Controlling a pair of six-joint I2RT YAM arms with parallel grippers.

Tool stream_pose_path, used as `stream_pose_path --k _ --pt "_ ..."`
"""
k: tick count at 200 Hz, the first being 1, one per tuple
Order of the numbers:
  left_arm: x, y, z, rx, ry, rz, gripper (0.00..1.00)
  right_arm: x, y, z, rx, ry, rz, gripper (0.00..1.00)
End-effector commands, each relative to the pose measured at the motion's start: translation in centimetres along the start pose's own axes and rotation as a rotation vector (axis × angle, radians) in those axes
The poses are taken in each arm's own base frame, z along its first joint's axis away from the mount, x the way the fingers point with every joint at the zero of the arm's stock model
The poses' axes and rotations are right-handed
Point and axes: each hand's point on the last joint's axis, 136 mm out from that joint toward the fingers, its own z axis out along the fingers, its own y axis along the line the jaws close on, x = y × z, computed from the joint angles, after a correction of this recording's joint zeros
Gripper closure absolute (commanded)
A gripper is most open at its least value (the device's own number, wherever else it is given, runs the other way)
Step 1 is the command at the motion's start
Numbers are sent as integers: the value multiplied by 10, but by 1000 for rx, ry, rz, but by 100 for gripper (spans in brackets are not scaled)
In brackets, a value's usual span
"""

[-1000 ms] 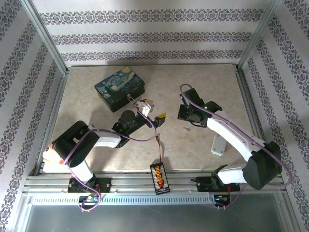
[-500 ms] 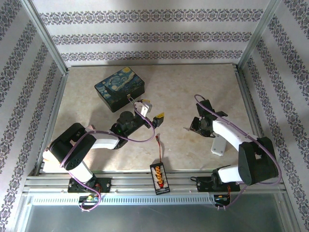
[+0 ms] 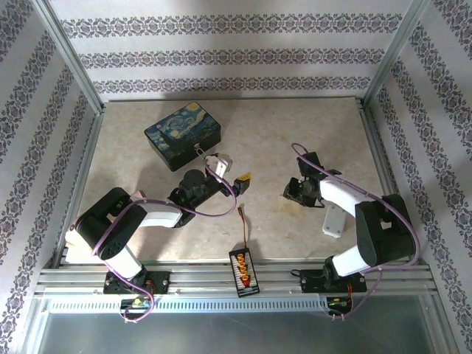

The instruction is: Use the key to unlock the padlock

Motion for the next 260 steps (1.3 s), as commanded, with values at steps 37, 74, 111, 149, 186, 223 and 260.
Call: stream_pose_path --k 37,74,111,149,186,223,260 --pt "-5 6 3 -16 3 -16 1 -12 9 10 -30 5 -14 72" --pt "-4 6 1 -19 6 -15 1 -11 7 16 -21 11 -11 78" --pt "-4 7 1 -23 6 -18 1 -15 10 17 -30 9 -17 88" --pt "-6 10 -1 -43 12 -36 1 -19 18 17 -50 13 -34 100" --pt "-6 33 -2 -122 136 -215 1 -22 30 5 -64 -20 -101 100" --pt "0 55 -10 -200 326 -374 1 -24 50 -25 -94 -78 -188 100" --pt "0 59 -14 -128 379 -609 1 -25 81 -63 -179 -154 -243 100"
